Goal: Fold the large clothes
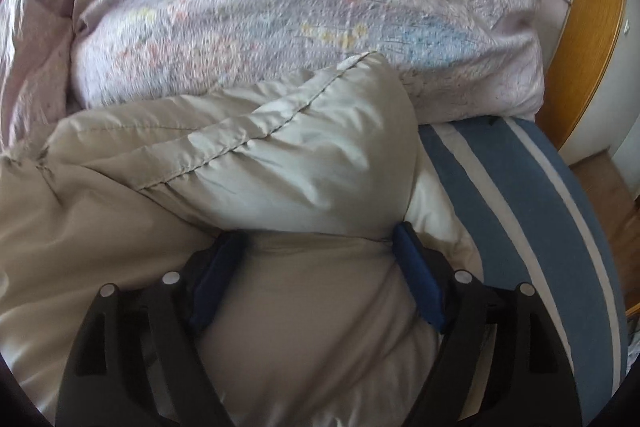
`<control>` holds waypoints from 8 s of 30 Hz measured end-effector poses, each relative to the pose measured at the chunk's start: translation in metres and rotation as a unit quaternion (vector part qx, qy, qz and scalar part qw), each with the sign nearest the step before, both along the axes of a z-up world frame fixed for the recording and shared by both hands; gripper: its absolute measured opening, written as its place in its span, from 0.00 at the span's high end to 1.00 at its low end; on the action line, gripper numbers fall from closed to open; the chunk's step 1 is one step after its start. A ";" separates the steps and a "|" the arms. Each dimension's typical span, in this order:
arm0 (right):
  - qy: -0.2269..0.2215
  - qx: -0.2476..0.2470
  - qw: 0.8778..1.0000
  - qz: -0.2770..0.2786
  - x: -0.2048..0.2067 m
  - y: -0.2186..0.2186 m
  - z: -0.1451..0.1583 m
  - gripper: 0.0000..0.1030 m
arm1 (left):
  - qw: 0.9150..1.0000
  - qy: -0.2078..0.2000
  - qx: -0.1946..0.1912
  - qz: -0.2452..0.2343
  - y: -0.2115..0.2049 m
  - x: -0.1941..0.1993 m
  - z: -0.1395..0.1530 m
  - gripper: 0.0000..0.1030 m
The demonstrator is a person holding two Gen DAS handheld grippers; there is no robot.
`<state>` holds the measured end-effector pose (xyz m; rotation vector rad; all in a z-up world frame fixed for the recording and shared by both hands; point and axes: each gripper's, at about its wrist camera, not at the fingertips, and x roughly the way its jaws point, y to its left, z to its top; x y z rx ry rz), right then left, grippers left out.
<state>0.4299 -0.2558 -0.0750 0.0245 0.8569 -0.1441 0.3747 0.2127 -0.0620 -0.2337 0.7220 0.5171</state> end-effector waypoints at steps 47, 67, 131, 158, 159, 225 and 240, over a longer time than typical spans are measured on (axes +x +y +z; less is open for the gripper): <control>-0.062 0.500 0.856 -0.114 -0.140 -0.106 -0.018 0.74 | 0.882 -0.150 -0.447 0.017 0.043 -0.146 -0.030 0.75; -0.076 0.448 0.891 0.006 -0.236 -0.096 0.042 0.79 | 0.879 -0.170 -0.444 -0.037 0.062 -0.255 0.012 0.81; -0.060 -0.080 0.971 0.215 -0.195 0.176 0.041 0.40 | 0.916 -0.147 -0.373 -0.021 0.045 -0.253 -0.010 0.15; -0.067 -0.152 0.958 0.233 -0.200 0.191 0.025 0.39 | 0.930 -0.211 -0.294 -0.059 0.019 -0.246 0.050 0.65; -0.067 -0.153 0.958 0.232 -0.200 0.191 0.025 0.39 | 0.930 -0.221 -0.285 -0.074 0.013 -0.247 0.059 0.65; -0.013 0.265 0.945 0.190 -0.144 -0.120 0.131 0.28 | 0.803 -0.134 0.170 -0.555 -0.479 -0.217 0.047 0.53; 0.051 0.311 0.931 0.185 -0.121 -0.123 0.088 0.85 | 0.779 -0.123 0.191 -0.585 -0.468 -0.228 0.057 0.51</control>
